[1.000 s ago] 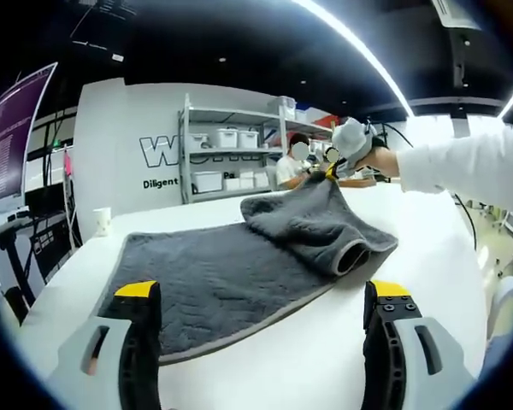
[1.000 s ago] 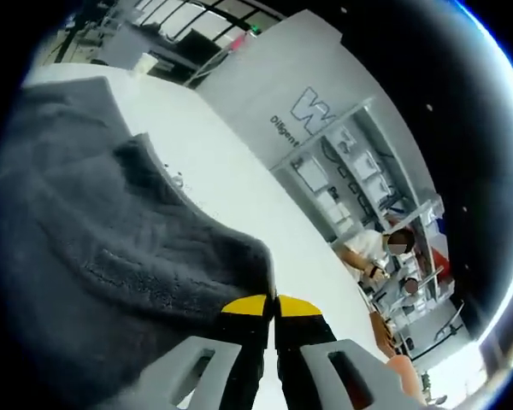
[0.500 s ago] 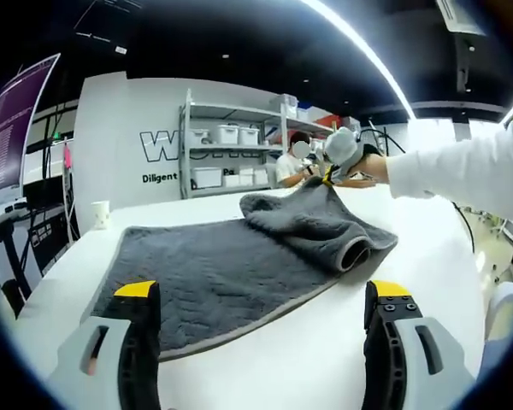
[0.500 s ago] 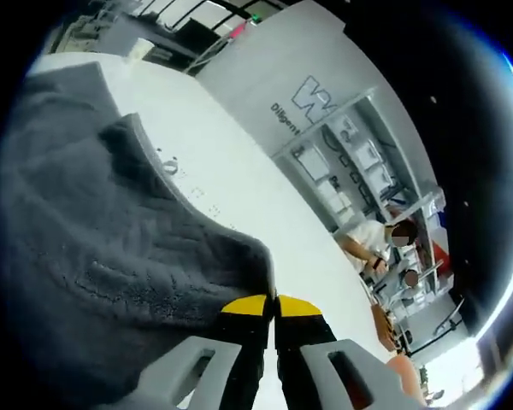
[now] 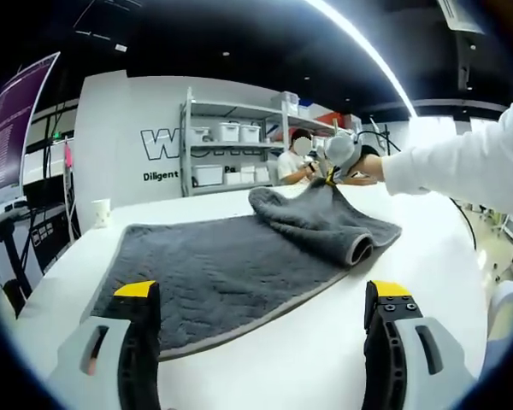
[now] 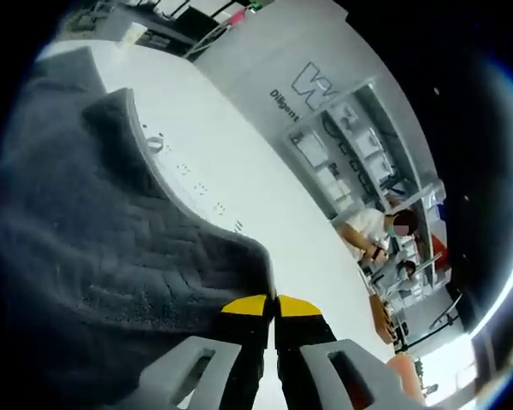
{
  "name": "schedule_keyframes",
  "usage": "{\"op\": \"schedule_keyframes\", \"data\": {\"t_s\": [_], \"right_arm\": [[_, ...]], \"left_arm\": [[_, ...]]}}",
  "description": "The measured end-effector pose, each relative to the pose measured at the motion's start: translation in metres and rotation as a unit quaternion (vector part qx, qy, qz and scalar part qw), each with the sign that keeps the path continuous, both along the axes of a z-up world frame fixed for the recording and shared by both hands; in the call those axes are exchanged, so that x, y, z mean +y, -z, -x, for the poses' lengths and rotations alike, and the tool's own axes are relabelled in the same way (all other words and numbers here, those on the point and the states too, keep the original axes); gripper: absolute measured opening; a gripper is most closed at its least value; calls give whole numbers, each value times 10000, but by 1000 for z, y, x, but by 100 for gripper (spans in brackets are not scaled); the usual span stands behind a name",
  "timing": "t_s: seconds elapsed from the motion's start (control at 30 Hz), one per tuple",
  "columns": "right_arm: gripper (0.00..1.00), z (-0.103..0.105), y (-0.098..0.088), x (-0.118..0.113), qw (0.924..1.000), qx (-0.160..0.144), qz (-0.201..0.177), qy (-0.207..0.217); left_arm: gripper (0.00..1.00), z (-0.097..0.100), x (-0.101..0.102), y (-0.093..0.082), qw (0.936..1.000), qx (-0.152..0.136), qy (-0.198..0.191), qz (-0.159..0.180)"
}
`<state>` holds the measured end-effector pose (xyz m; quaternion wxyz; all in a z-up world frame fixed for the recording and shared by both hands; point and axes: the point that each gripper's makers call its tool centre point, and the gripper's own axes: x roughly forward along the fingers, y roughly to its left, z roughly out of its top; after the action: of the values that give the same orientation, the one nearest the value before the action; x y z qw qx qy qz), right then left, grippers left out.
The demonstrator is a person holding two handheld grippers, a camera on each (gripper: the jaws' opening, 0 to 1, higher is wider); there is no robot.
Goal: Open the folded towel by lifting each exposed corner and separating the folded layers until the towel lies flat within the target outline without major curled edges
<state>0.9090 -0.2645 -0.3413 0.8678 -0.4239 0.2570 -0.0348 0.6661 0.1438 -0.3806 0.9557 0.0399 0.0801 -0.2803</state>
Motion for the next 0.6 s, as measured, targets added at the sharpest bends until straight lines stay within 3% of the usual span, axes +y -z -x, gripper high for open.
{"op": "schedule_keyframes", "data": {"t_s": [0.3, 0.6], "right_arm": [[0, -1, 1, -28, 9997, 19, 32, 224], [0, 5, -12, -46, 9992, -34, 139, 360]], "left_arm": [[99, 0, 2, 0, 10000, 1, -56, -19], [98, -2, 4, 0, 10000, -14, -77, -34]]}}
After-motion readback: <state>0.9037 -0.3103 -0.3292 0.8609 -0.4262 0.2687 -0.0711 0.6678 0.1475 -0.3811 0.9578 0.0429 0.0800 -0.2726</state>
